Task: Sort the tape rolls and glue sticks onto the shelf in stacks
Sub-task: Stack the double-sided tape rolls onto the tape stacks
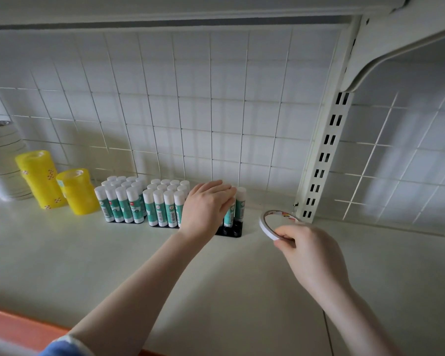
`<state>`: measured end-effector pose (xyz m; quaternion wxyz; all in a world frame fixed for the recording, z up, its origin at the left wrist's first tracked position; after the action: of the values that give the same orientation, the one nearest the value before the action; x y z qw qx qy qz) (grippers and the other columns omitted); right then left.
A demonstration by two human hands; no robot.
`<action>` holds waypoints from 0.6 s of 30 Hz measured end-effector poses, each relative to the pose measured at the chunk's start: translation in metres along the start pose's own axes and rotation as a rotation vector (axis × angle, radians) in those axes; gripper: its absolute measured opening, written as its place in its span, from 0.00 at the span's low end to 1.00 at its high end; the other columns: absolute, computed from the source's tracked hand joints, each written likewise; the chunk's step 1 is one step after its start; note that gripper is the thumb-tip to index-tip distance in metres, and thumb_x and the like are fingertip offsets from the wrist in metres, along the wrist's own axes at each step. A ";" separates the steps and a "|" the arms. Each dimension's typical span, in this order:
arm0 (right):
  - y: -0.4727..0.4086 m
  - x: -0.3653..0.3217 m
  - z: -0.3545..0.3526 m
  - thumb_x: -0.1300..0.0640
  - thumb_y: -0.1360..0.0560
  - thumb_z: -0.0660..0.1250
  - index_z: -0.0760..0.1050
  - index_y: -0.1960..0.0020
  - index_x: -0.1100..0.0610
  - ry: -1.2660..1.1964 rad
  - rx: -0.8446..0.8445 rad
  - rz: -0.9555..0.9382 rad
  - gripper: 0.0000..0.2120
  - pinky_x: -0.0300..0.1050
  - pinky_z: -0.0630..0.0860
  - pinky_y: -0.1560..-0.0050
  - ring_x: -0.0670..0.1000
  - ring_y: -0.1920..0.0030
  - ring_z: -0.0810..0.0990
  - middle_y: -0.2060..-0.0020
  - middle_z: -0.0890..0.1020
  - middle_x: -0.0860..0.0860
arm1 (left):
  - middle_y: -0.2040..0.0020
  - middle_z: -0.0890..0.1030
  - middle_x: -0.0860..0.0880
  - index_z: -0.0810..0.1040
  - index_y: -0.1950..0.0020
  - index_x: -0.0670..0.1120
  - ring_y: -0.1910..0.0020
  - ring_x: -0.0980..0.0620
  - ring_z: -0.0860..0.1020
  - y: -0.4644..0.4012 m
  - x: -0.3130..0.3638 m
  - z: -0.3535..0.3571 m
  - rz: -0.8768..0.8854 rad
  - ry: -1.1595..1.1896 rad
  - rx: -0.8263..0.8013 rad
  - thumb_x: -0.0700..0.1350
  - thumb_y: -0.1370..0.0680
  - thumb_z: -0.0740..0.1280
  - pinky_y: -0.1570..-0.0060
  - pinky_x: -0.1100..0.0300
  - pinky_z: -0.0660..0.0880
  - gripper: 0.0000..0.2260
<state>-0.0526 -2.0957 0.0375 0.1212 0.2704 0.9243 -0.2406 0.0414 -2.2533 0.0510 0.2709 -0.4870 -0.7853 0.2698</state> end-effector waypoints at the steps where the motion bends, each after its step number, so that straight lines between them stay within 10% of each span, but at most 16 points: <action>1: 0.000 -0.001 -0.003 0.55 0.26 0.66 0.78 0.60 0.54 -0.004 0.012 -0.009 0.05 0.44 0.69 0.64 0.52 0.63 0.74 0.68 0.78 0.50 | 0.54 0.84 0.52 0.84 0.54 0.45 0.49 0.46 0.81 0.000 0.000 -0.001 0.001 -0.003 -0.002 0.48 0.25 0.60 0.50 0.55 0.75 0.14; 18: -0.031 -0.079 -0.027 0.60 0.30 0.71 0.78 0.65 0.56 -0.106 0.165 -0.366 0.05 0.44 0.61 0.67 0.55 0.67 0.72 0.72 0.74 0.49 | 0.53 0.83 0.50 0.82 0.50 0.45 0.54 0.47 0.78 0.046 -0.052 -0.114 -0.243 -0.155 0.212 0.48 0.27 0.65 0.54 0.59 0.72 0.11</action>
<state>-0.0074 -2.1402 0.1002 0.1016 0.0941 0.9275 -0.3473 0.1676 -2.2645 0.0912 0.2899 -0.3349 -0.8240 0.3532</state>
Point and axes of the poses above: each hand's wrist, its own y-axis away from the middle knuckle, its own z-axis out of the palm, x = y × z, the point moved 8 cm from there along -y, towards the middle knuckle
